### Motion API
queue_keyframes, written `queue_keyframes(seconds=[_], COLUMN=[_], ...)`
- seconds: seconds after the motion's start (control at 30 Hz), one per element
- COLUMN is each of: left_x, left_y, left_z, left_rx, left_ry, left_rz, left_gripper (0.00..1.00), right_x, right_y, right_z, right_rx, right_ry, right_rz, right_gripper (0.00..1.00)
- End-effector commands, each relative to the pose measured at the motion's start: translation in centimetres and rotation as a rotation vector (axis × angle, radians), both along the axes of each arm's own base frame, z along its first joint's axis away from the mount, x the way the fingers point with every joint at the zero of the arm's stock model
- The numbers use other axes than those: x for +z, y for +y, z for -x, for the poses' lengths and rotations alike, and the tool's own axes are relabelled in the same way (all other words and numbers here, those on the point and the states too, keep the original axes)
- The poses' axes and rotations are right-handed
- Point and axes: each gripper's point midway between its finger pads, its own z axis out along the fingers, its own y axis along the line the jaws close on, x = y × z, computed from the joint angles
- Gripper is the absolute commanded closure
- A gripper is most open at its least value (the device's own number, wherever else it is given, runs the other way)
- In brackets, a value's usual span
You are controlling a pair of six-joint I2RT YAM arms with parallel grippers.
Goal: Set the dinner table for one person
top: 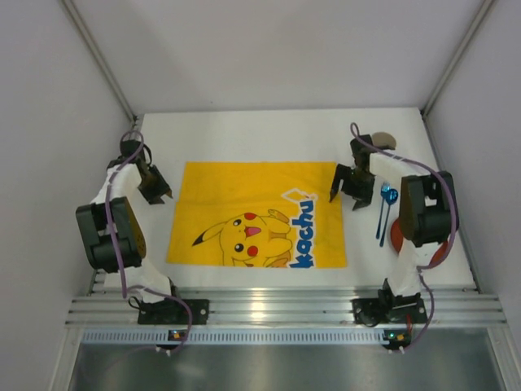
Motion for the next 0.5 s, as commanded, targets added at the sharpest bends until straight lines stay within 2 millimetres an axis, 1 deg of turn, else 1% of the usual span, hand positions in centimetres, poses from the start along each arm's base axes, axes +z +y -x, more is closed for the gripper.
queue_keyframes(seconds=[0.0,0.03,0.07,0.13,0.17,0.23,0.27,0.3,0.33,0.37,0.4,0.43,0.47], left_x=[3.8,4.5,5.8,6.9,7.6,7.8,7.9,7.5,7.2,6.6,6.3,6.1,5.6], left_y=[0.7,0.7,0.6,0.3,-0.2,-0.9,-1.4,-2.0,-2.4,-2.9,-3.8,-4.3,-4.7], left_z=[-1.1,-1.1,-1.0,-1.0,-1.1,-1.2,-1.7,-1.8,-2.0,-2.3,-2.6,-2.9,-3.1], left_rx=[0.013,0.017,0.019,0.023,0.015,0.012,0.002,-0.010,-0.005,-0.010,-0.027,-0.025,-0.025], left_ry=[-0.075,-0.092,-0.130,-0.167,-0.197,-0.217,-0.238,-0.232,-0.223,-0.211,-0.205,-0.201,-0.190], left_rz=[-0.037,-0.044,-0.049,-0.042,-0.021,0.005,0.015,0.025,0.039,0.051,0.065,0.075,0.082], left_gripper=[0.60,0.60,0.59,0.58,0.58,0.58,0.59,0.59,0.59,0.60,0.60,0.61,0.62], right_x=[4.0,5.2,6.2,9.2,10.0,12.0,12.6,12.7,12.3,12.4,11.0,10.6,10.0], right_y=[-1.1,-0.8,-0.7,-0.2,0.6,2.2,3.8,5.5,6.8,7.8,8.8,9.3,9.8], right_z=[-0.6,-1.1,-1.1,-1.9,-1.8,-2.2,-2.6,-2.6,-2.5,-3.2,-3.4,-3.9,-4.3], right_rx=[0.020,0.025,0.028,0.034,0.054,0.083,0.115,0.147,0.174,0.183,0.192,0.197,0.201], right_ry=[-0.116,-0.149,-0.167,-0.245,-0.267,-0.329,-0.367,-0.370,-0.371,-0.394,-0.354,-0.346,-0.337], right_rz=[0.063,0.065,0.067,0.065,0.063,0.021,-0.014,-0.081,-0.117,-0.150,-0.184,-0.199,-0.209], right_gripper=[0.04,0.00,0.00,0.00,0.00,0.00,0.00,0.03,0.09,0.22,0.33,0.45,0.64])
